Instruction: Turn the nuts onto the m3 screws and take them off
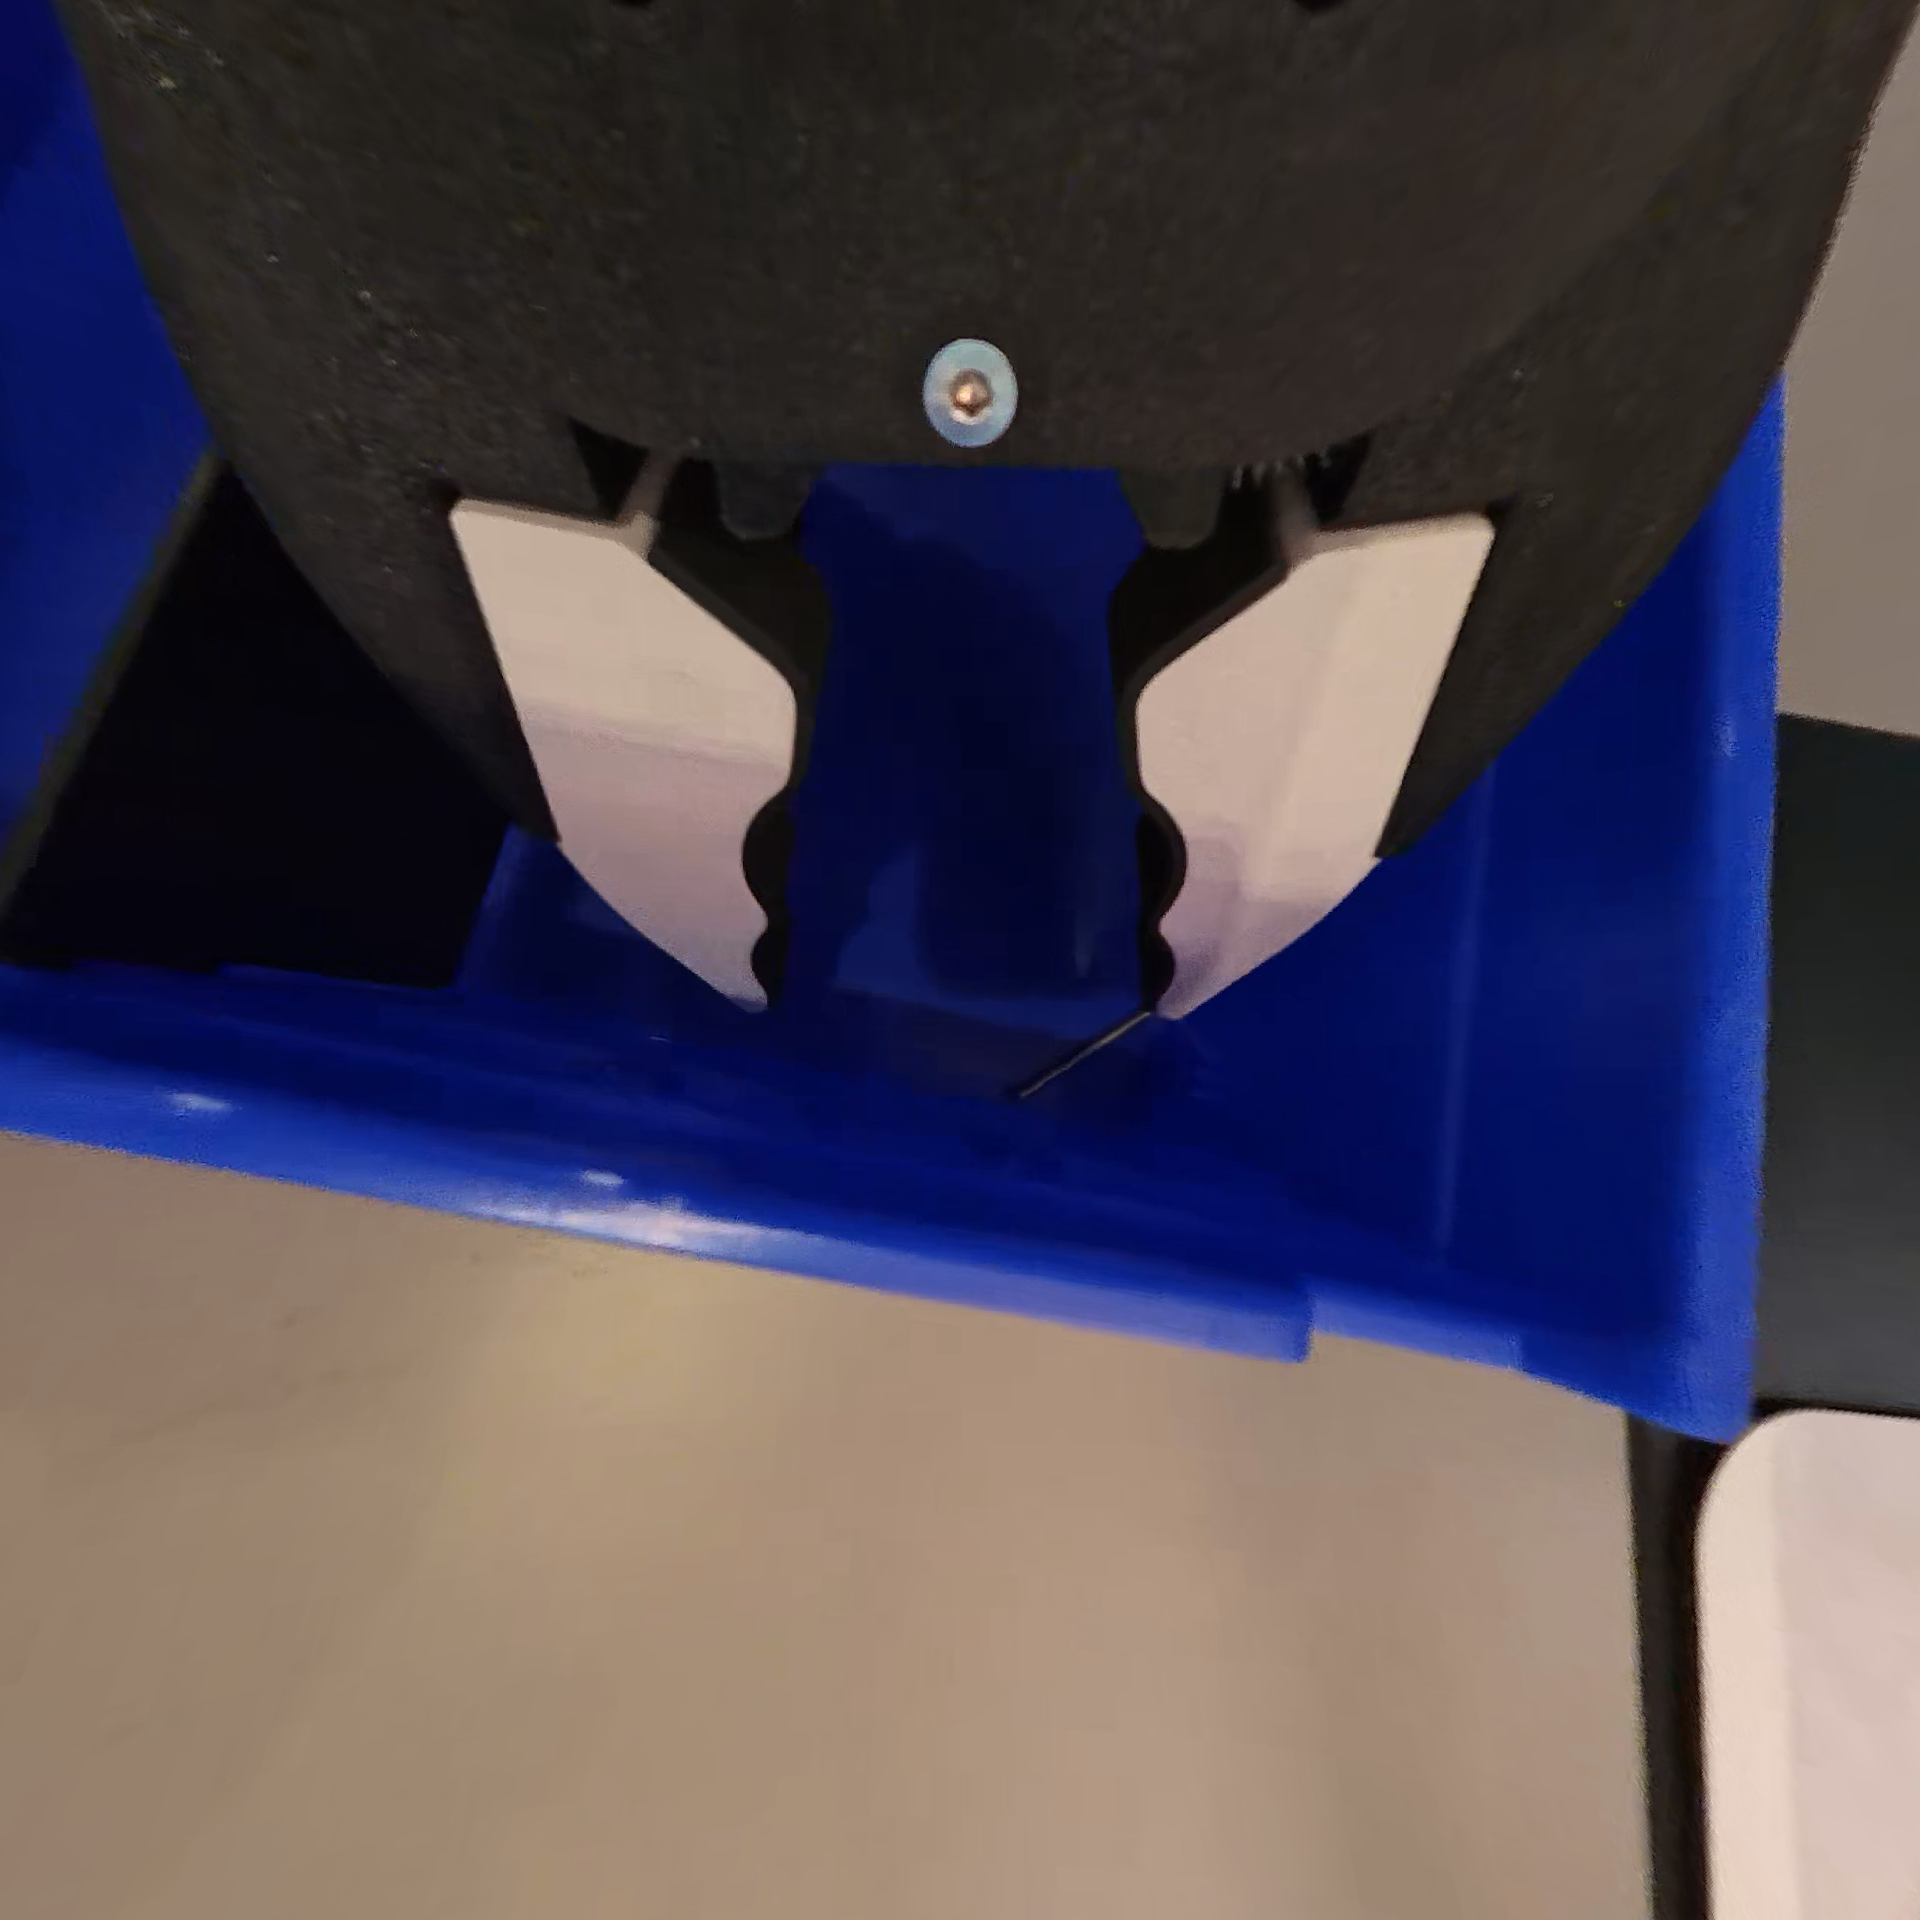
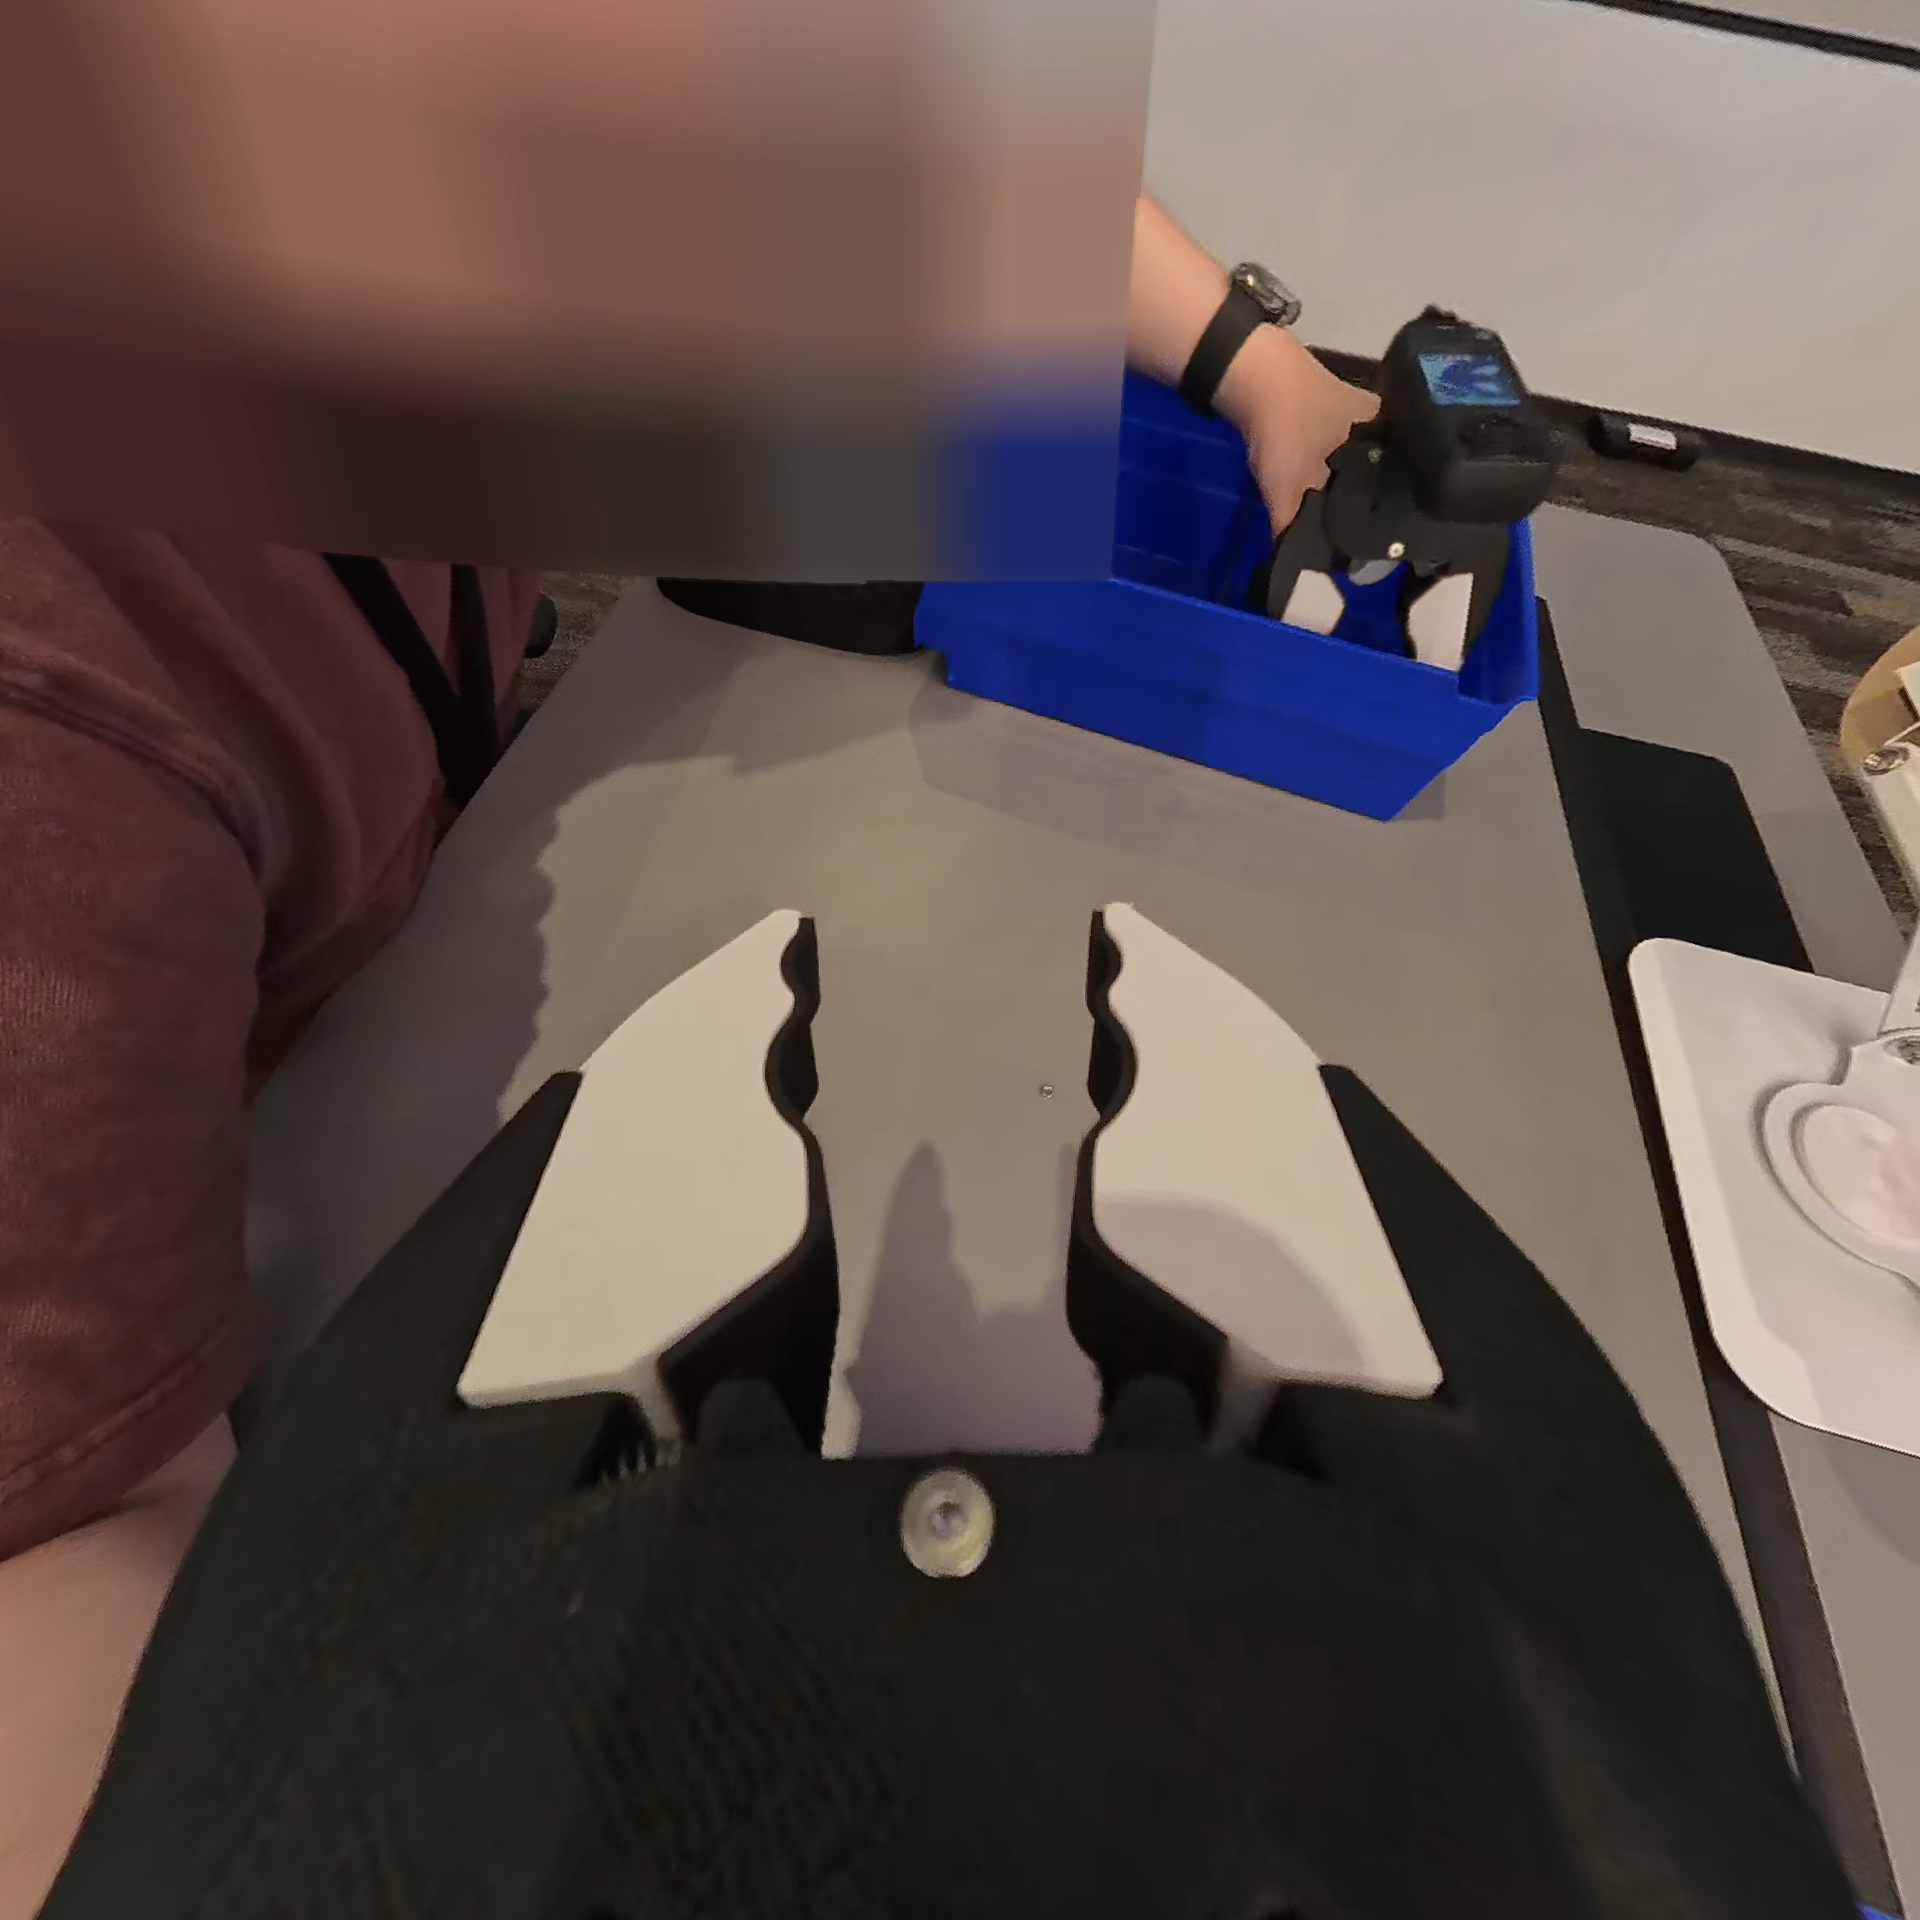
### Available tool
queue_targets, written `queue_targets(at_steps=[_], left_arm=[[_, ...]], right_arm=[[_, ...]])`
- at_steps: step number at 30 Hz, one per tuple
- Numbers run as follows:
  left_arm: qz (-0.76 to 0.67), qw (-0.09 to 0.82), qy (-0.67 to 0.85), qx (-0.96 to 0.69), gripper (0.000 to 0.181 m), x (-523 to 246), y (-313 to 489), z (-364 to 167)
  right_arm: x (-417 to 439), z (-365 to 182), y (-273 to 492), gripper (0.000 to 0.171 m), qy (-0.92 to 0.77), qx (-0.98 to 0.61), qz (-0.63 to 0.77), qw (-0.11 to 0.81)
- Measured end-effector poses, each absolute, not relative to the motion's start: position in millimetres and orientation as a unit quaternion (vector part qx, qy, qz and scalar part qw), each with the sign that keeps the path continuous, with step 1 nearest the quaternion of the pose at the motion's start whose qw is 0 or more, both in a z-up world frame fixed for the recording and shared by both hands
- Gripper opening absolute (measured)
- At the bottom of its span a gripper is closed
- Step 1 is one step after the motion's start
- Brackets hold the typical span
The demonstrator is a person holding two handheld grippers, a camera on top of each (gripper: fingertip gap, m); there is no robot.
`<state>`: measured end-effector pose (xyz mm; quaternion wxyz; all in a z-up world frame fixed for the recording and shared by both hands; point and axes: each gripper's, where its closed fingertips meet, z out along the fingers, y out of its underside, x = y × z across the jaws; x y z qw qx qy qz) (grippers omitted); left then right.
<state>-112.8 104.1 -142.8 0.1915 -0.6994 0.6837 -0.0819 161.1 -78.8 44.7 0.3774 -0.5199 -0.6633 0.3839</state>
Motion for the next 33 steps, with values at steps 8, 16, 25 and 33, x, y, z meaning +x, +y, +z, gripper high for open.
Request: queue_targets(at_steps=[8, 16, 25, 33], left_arm=[[-0.062, 0.179, 0.739, -0.646, 0.045, -104, 111, -151], [-0.124, 0.115, 0.739, -0.652, 0.024, -103, 100, -155], [-0.139, 0.129, 0.735, -0.651, 0.011, -108, 93, -155], [-0.098, 0.136, 0.741, -0.650, 0.001, -121, 88, -156]], right_arm=[[164, 39, -80, 0.050, -0.665, -0.523, 0.392, 0.362], [163, 30, -86, 0.050, -0.678, -0.526, 0.389, 0.336], [161, 20, -91, 0.050, -0.692, -0.526, 0.386, 0.309], [160, 14, -95, 0.050, -0.700, -0.523, 0.391, 0.290]])
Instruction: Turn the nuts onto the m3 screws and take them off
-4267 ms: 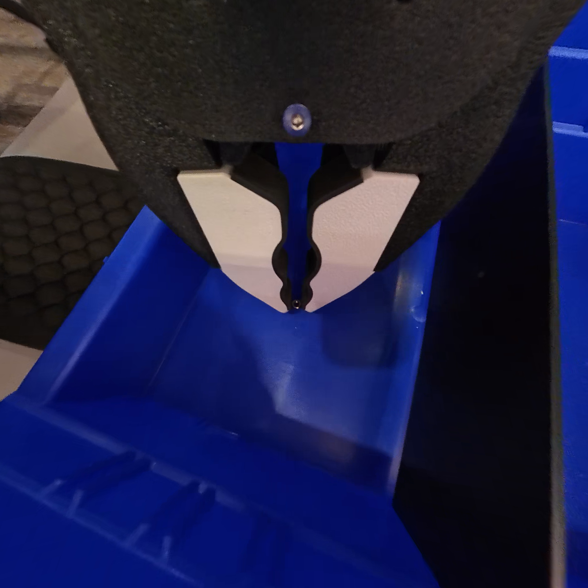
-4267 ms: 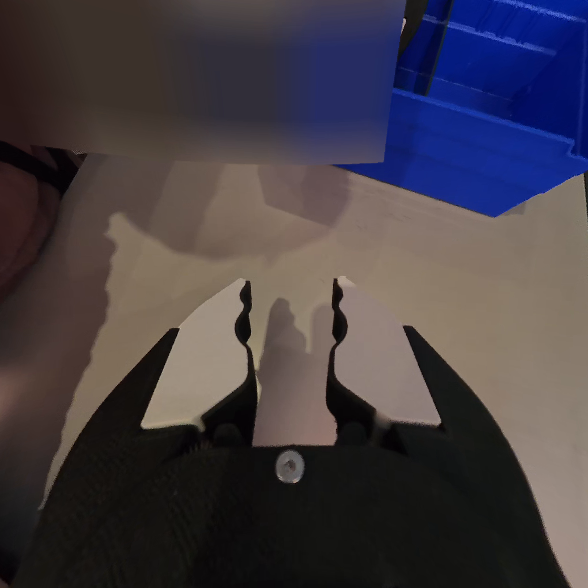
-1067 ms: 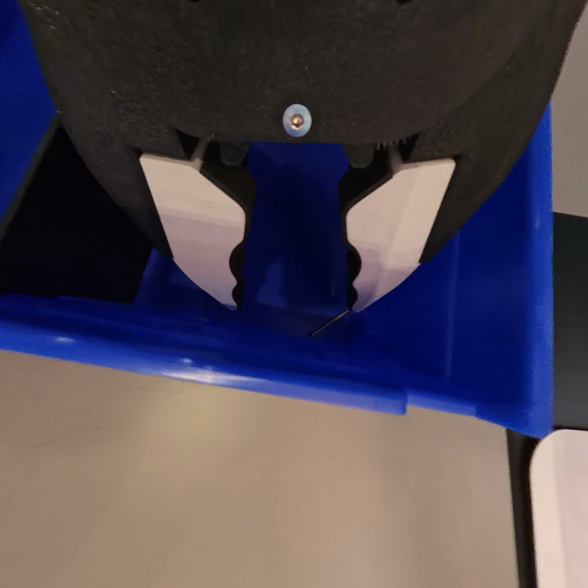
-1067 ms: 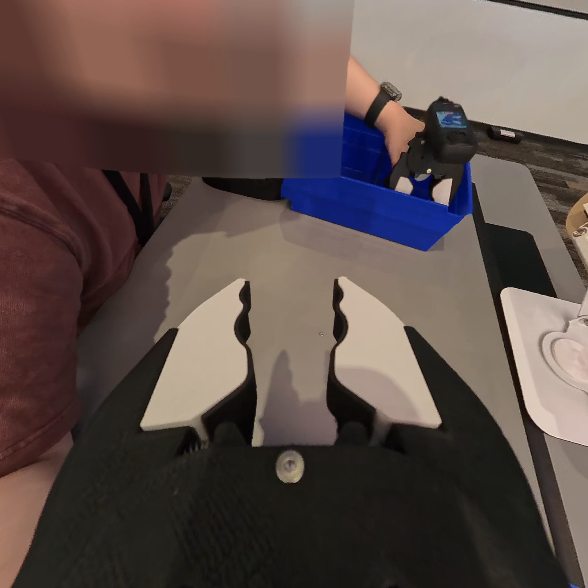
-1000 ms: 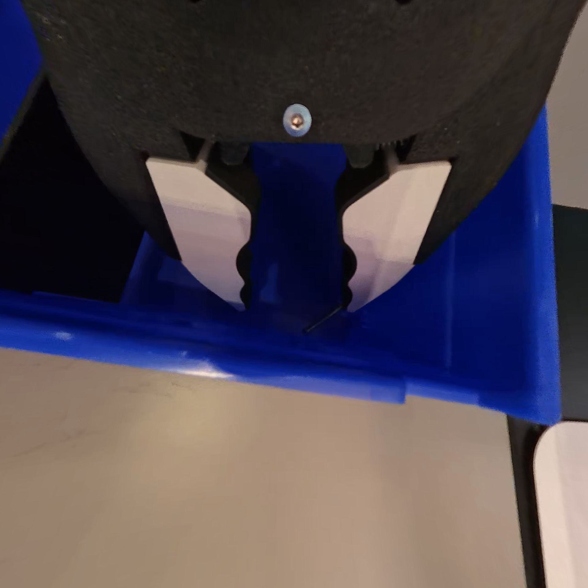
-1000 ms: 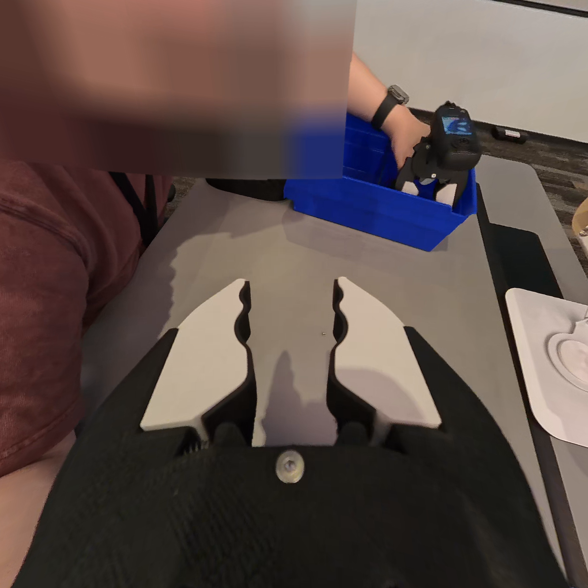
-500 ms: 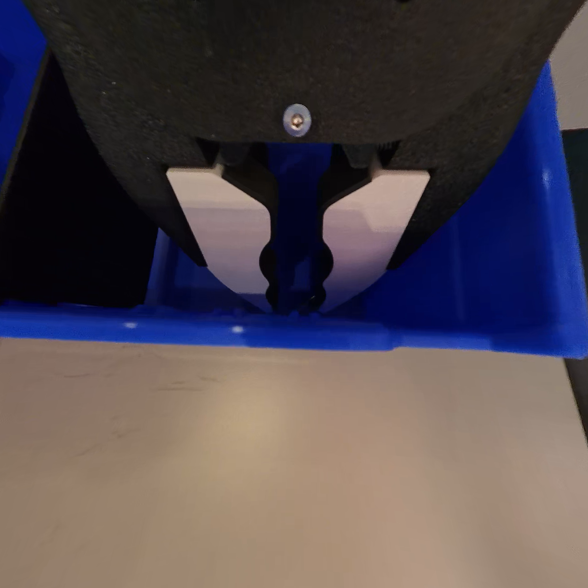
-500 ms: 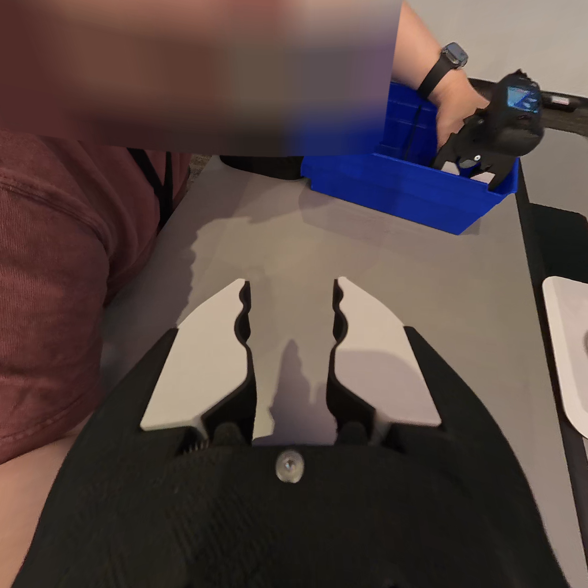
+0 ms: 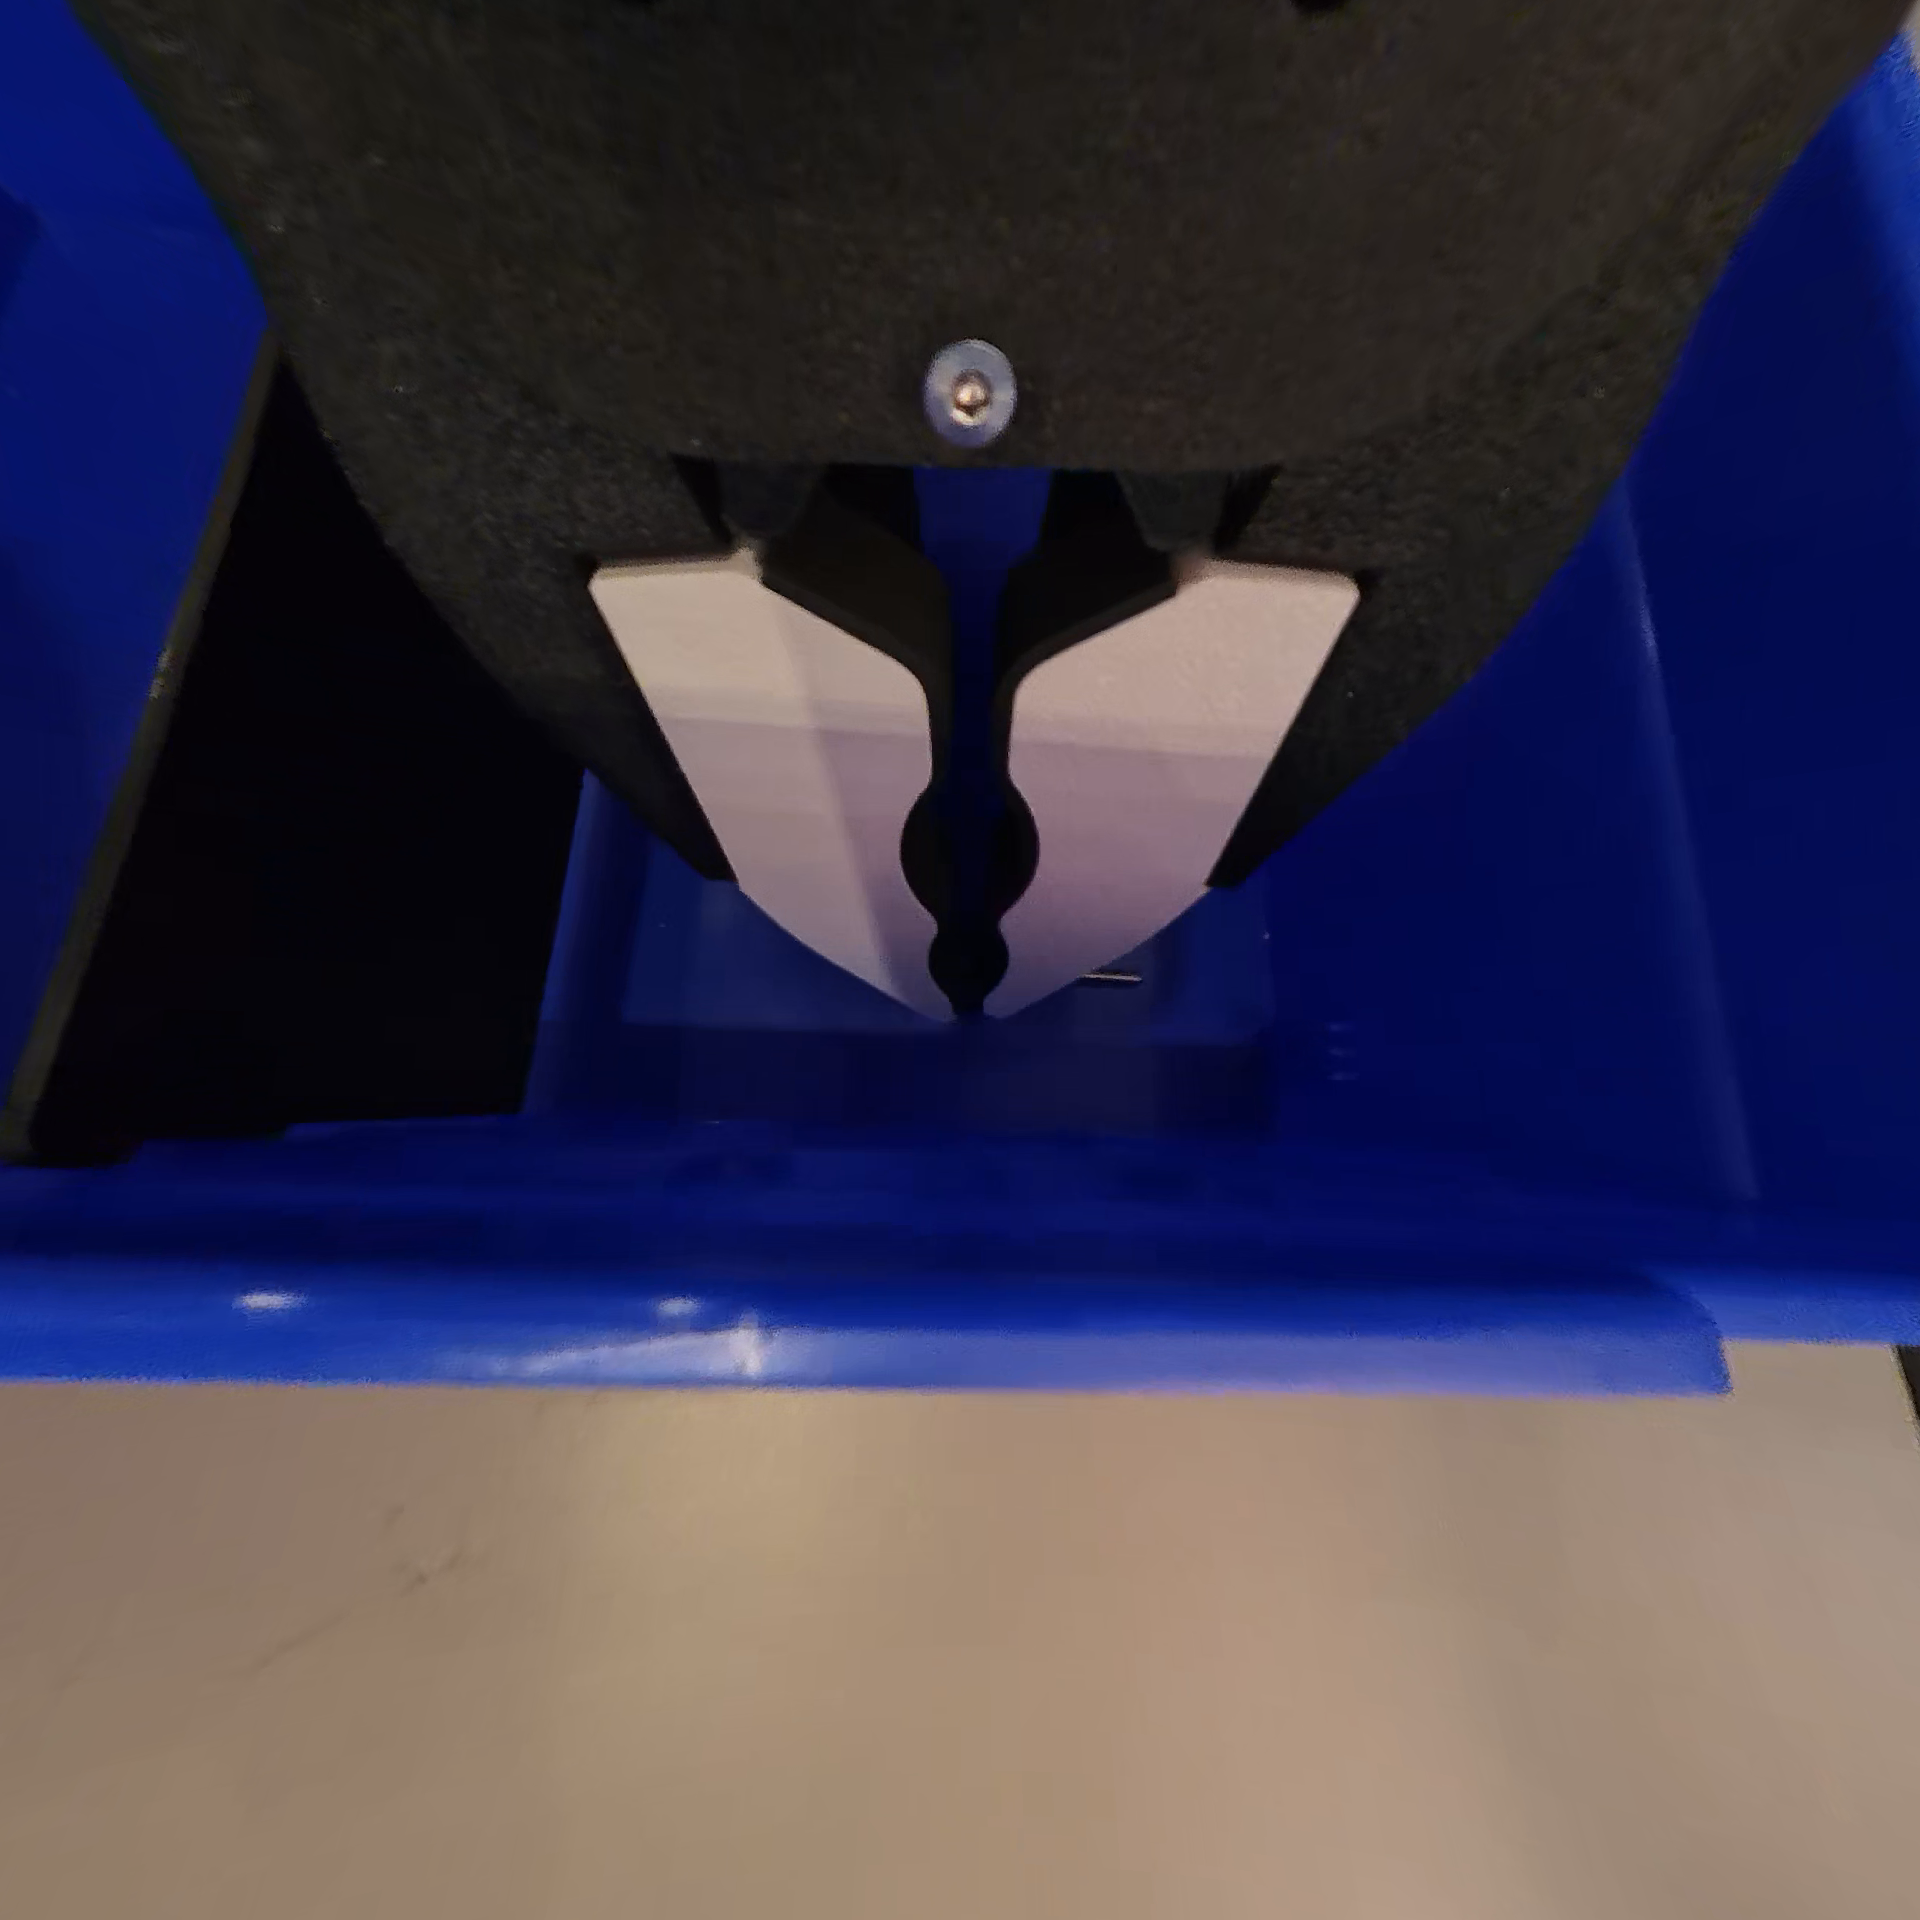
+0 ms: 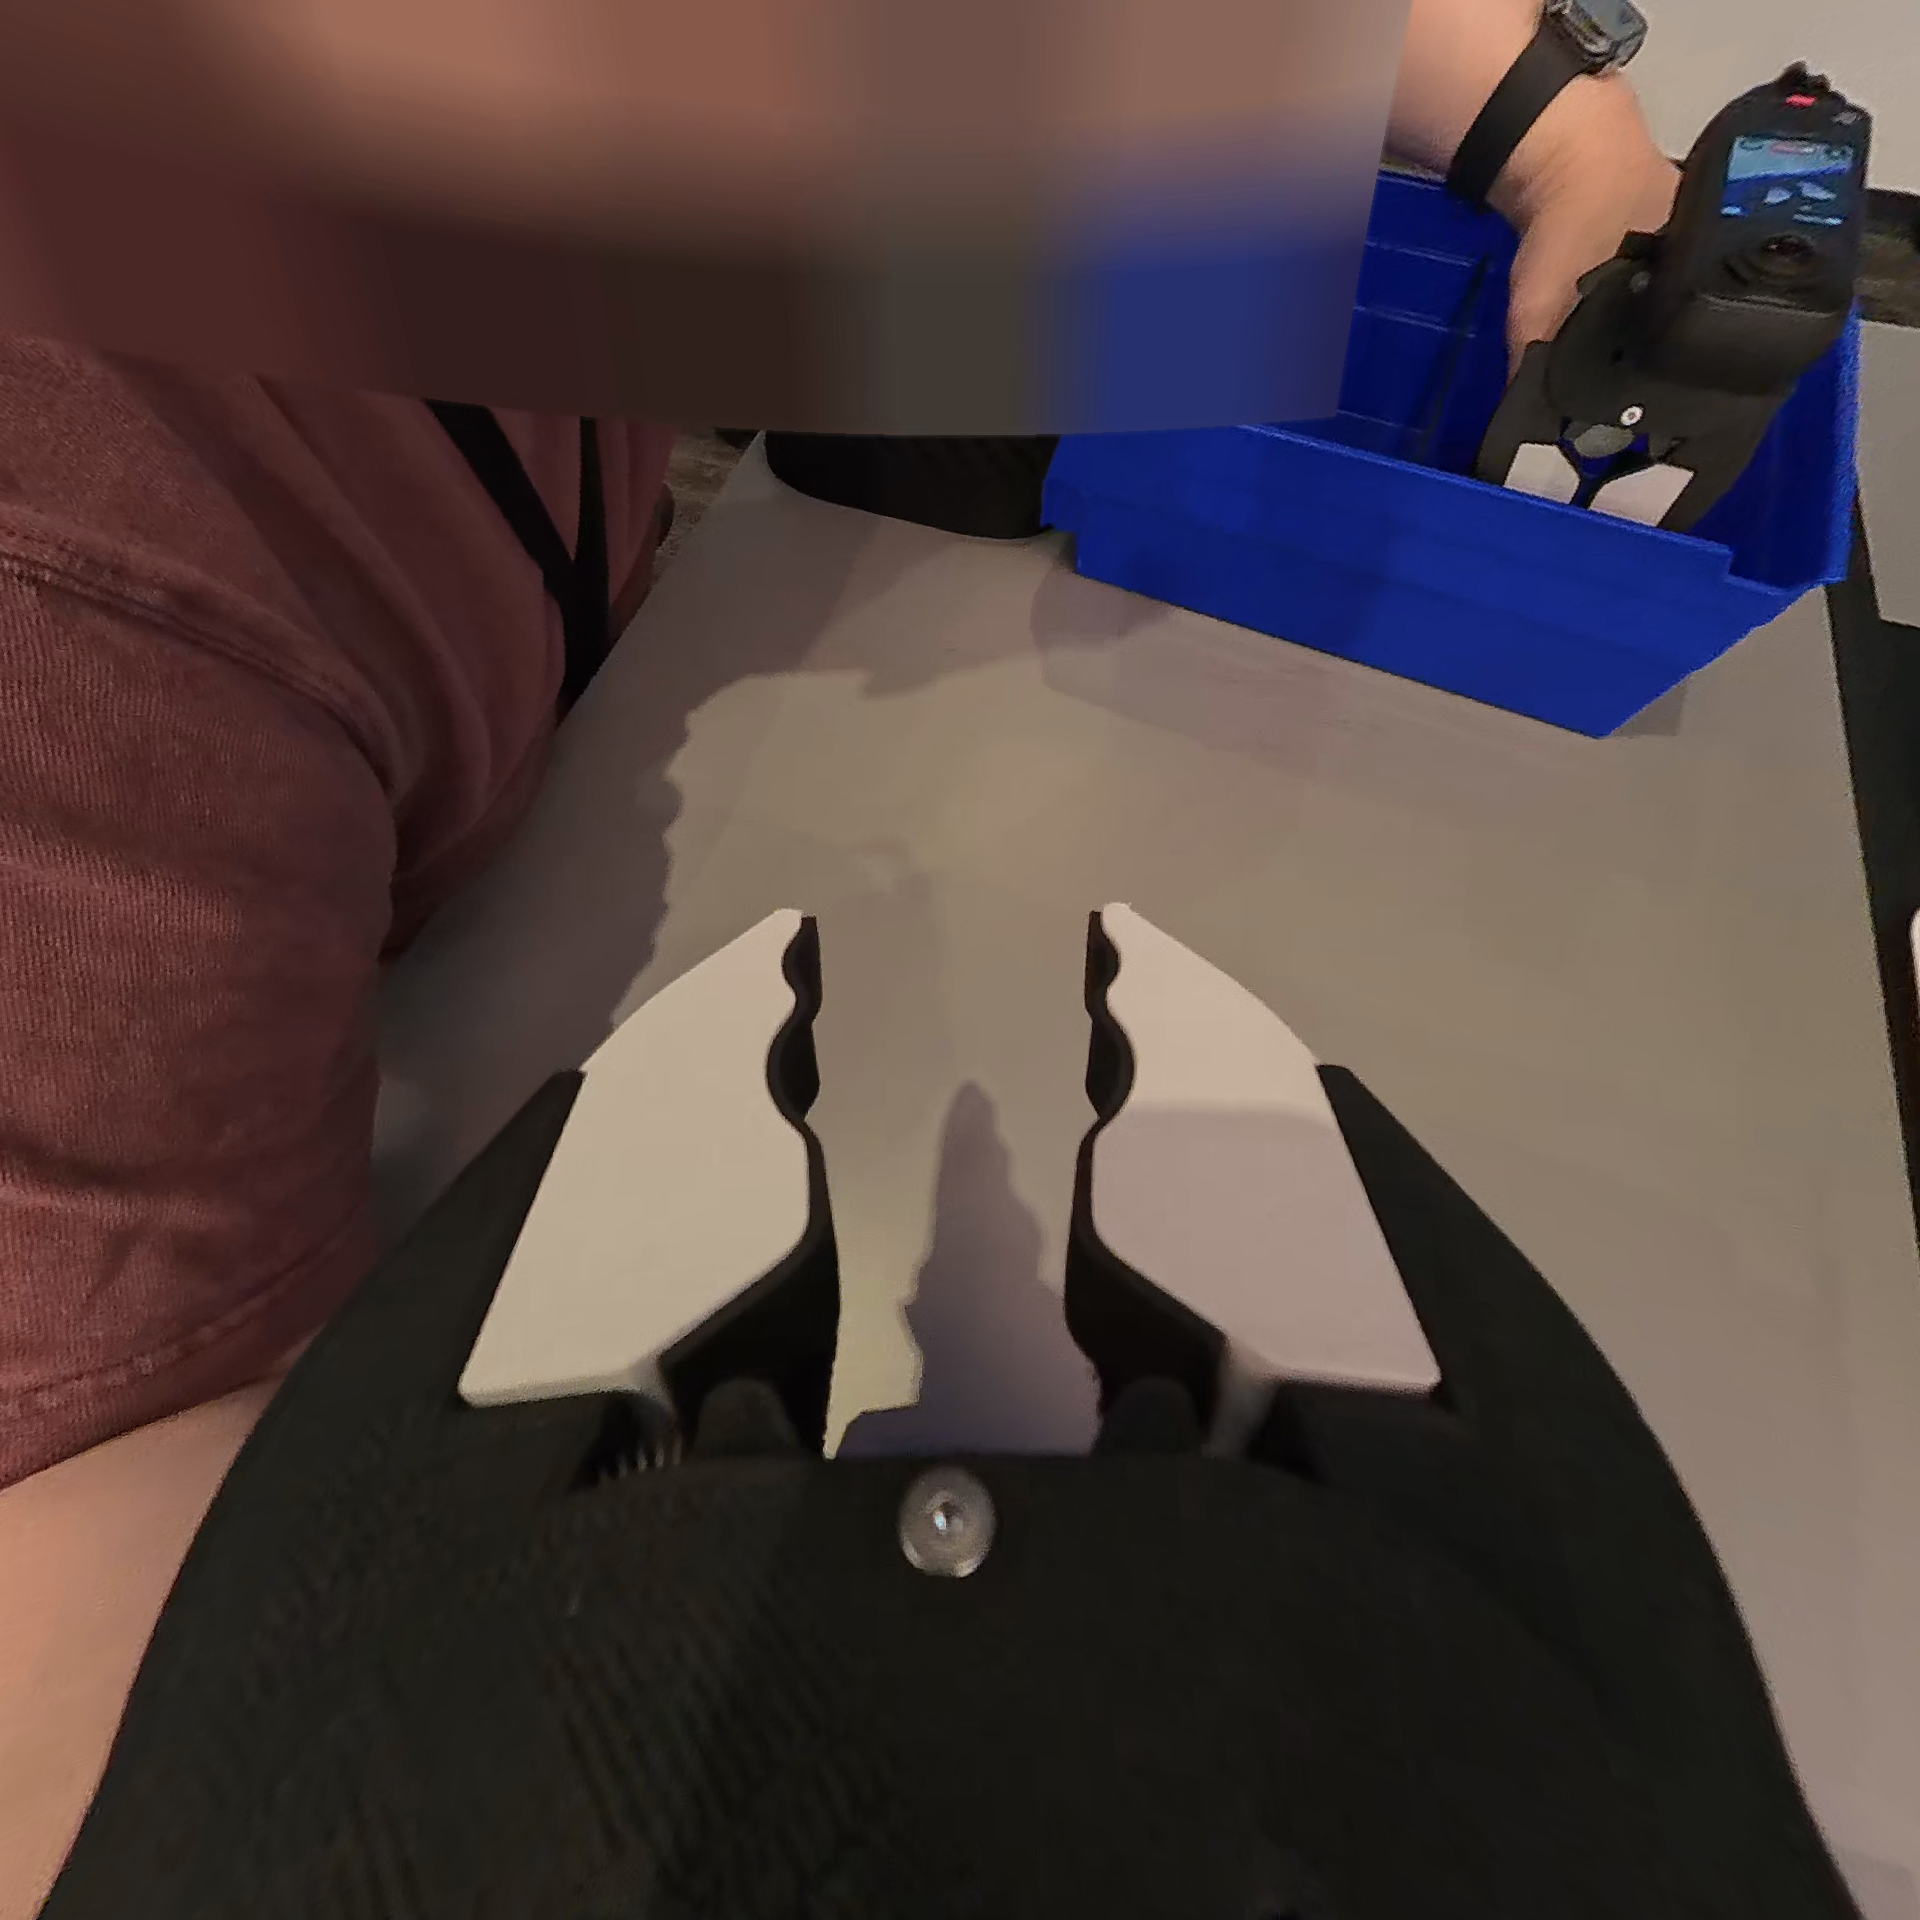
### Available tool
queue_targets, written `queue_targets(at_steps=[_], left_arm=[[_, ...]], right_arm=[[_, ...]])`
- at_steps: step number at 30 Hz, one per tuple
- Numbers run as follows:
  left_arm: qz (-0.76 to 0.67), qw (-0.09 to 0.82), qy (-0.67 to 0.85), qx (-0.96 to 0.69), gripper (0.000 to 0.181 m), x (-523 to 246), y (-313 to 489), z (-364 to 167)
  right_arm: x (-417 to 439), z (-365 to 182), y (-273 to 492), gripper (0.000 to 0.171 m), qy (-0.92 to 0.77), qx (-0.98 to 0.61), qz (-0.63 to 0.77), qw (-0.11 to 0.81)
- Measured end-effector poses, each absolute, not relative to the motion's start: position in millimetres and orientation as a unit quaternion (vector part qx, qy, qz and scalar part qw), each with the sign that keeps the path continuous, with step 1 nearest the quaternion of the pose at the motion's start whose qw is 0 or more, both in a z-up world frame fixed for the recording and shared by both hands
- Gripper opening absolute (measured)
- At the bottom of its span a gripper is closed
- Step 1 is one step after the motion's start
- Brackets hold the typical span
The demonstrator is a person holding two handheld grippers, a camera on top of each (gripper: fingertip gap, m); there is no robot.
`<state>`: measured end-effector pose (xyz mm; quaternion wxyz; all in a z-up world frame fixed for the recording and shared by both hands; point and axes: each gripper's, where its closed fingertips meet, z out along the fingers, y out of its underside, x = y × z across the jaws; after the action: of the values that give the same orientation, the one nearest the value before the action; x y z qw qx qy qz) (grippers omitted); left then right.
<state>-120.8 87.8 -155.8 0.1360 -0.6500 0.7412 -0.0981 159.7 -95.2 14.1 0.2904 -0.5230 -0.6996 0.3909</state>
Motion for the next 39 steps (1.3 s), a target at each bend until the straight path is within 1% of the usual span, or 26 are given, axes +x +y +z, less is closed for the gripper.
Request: queue_targets(at_steps=[5, 11, 14, 16, 18, 19, 20, 21, 23, 26, 31, 35, 37, 39], left_arm=[[-0.081, 0.141, 0.721, -0.674, 0.001, -131, 87, -153], [-0.084, 0.187, 0.639, -0.741, 0.001, -139, 99, -135], [-0.048, 0.154, 0.518, -0.840, 0.000, -155, 113, -143], [-0.078, 0.113, 0.449, -0.883, 0.001, -155, 109, -149], [-0.092, 0.114, 0.412, -0.899, 0.001, -153, 113, -149], [-0.080, 0.115, 0.402, -0.905, 0.001, -155, 116, -150], [-0.068, 0.115, 0.397, -0.908, 0.009, -157, 119, -152], [-0.078, 0.111, 0.391, -0.910, 0.013, -155, 118, -152], [-0.116, 0.102, 0.373, -0.915, 0.004, -147, 115, -149], [-0.129, 0.094, 0.358, -0.920, 0.014, -145, 114, -146], [-0.125, 0.092, 0.354, -0.922, 0.011, -143, 108, -143], [-0.149, 0.075, 0.325, -0.931, 0.015, -129, 100, -140], [-0.134, 0.064, 0.325, -0.934, 0.020, -125, 99, -145], [-0.116, 0.063, 0.327, -0.936, 0.018, -123, 101, -148]], right_arm=[[159, 12, -96, 0.050, -0.701, -0.521, 0.395, 0.285], [158, 10, -95, 0.049, -0.702, -0.523, 0.394, 0.279], [157, 9, -94, 0.050, -0.701, -0.525, 0.394, 0.279], [156, 9, -95, 0.050, -0.702, -0.523, 0.395, 0.278], [156, 8, -96, 0.050, -0.704, -0.522, 0.395, 0.275], [156, 7, -96, 0.050, -0.706, -0.522, 0.394, 0.272], [156, 7, -97, 0.050, -0.707, -0.521, 0.394, 0.270], [155, 6, -98, 0.050, -0.709, -0.520, 0.394, 0.268], [155, 6, -99, 0.050, -0.711, -0.518, 0.394, 0.266], [154, 2, -101, 0.050, -0.714, -0.519, 0.393, 0.255], [153, -6, -101, 0.050, -0.720, -0.527, 0.386, 0.236], [152, -4, -103, 0.050, -0.722, -0.523, 0.385, 0.239], [152, -3, -104, 0.050, -0.722, -0.521, 0.387, 0.241], [152, -3, -105, 0.050, -0.724, -0.520, 0.384, 0.240]])
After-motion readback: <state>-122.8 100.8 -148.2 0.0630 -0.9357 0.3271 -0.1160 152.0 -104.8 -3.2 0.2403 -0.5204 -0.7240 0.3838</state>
